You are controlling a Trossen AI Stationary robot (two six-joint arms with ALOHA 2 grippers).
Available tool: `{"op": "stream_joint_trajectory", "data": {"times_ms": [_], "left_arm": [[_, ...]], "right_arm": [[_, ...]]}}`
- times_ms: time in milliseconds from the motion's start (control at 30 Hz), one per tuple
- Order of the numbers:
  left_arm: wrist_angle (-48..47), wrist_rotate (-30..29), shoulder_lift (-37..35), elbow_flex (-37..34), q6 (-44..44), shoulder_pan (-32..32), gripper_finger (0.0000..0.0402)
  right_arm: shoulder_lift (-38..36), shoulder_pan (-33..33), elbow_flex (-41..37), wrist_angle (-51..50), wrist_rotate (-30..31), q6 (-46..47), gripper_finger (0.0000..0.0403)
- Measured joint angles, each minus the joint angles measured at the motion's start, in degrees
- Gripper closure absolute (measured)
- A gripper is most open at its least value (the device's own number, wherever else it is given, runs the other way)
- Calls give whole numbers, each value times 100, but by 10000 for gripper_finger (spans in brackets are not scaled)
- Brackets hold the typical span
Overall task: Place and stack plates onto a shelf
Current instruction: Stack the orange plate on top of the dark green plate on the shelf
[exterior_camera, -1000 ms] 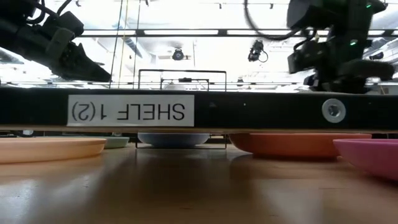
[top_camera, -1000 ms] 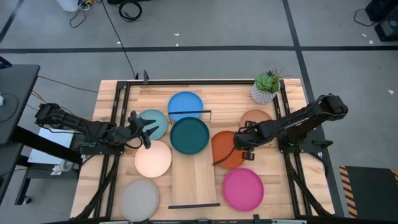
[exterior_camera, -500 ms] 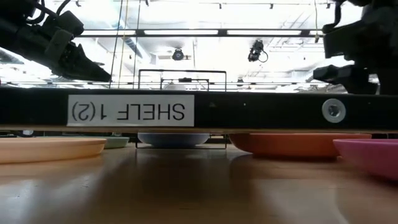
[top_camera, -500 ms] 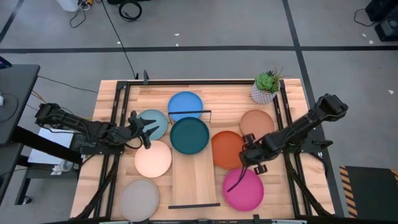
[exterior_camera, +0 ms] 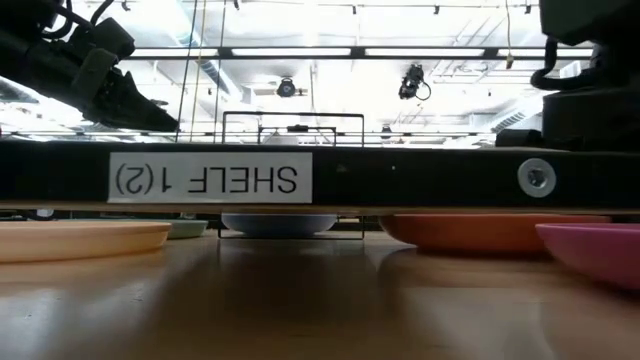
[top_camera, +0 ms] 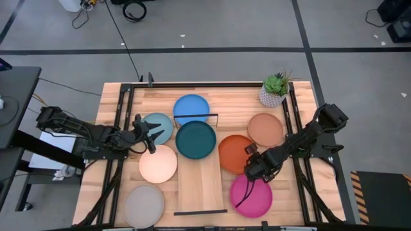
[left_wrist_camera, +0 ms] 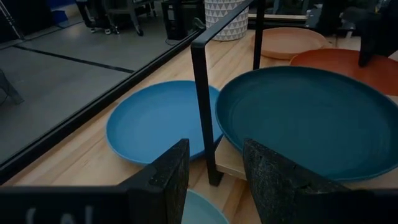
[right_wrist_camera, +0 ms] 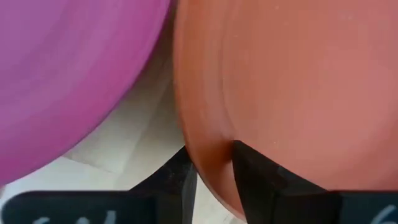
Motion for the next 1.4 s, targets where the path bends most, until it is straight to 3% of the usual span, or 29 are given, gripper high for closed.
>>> {"op": "stream_joint_trajectory", "data": {"times_ms": [267,467,733,867,1067,1400], "left_arm": [[0,0,0,0,-2,0,246],[3,0,0,0,-41,0,246],[51,12,0,0,-189,0,246],[70,17,0,0,-252,0,246],[452,0,0,0,-263,0,246],[526,213,-2,0,-406,-2,246]], "right_arm": [[-393,-15,59,-216,242,159,386],[-841,-7,610,-943,344,678,381],[-907,6,1234,-1048,853,350,385],[-909,17,1310,-621,1356,-474,382],[-848,-259,1318,780,1456,-2327,384],[-121,-1348,1318,2183,806,-4245,383]]}}
